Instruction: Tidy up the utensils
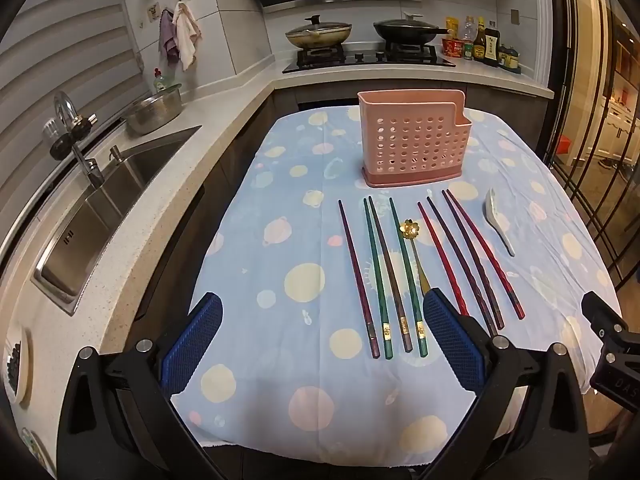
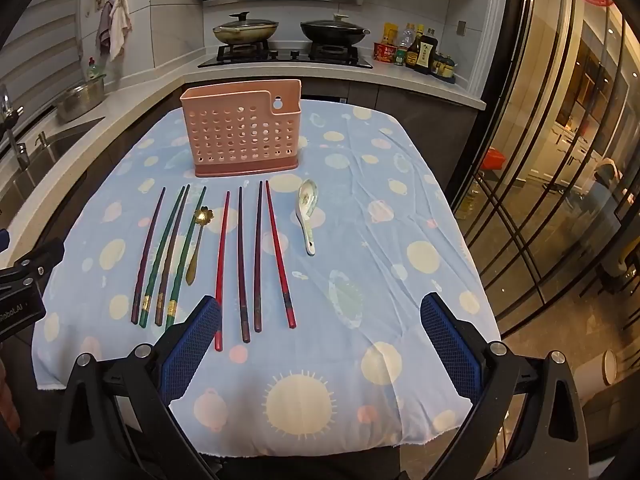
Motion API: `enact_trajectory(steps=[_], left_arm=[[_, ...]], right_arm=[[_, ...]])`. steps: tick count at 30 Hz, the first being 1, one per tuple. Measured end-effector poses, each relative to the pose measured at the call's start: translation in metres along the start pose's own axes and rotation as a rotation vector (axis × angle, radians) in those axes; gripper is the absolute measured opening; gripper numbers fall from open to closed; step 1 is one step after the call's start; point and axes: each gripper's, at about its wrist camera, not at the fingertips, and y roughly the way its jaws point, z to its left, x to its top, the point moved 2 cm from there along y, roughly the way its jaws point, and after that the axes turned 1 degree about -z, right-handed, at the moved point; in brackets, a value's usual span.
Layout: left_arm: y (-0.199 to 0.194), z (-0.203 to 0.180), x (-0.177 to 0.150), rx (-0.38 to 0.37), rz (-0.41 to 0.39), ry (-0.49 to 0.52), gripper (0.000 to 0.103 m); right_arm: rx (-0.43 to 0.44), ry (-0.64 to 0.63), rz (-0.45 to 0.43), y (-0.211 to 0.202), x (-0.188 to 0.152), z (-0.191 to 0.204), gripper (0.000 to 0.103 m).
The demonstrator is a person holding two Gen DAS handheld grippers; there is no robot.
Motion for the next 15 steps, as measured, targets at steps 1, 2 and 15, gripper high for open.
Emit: enact_trajectory(steps=[1, 2, 15], left_arm=[[0.0001, 0.0001, 0.0, 0.001, 0.001, -0.001, 0.096], [0.0003, 0.0002, 0.0, 0.0, 0.002, 0.0, 0.096], [-0.0005, 0.0008, -0.0008, -0.001, 0.002, 0.008, 0.096]], right_arm=[[0.0, -0.001, 0.003, 0.0001, 0.0, 0.0001, 0.096], [0.0, -0.001, 0.003, 0.0001, 0.0, 0.0001, 0.096], [0.0, -0.001, 0.003, 0.0002, 0.0003, 0.0002, 0.096]])
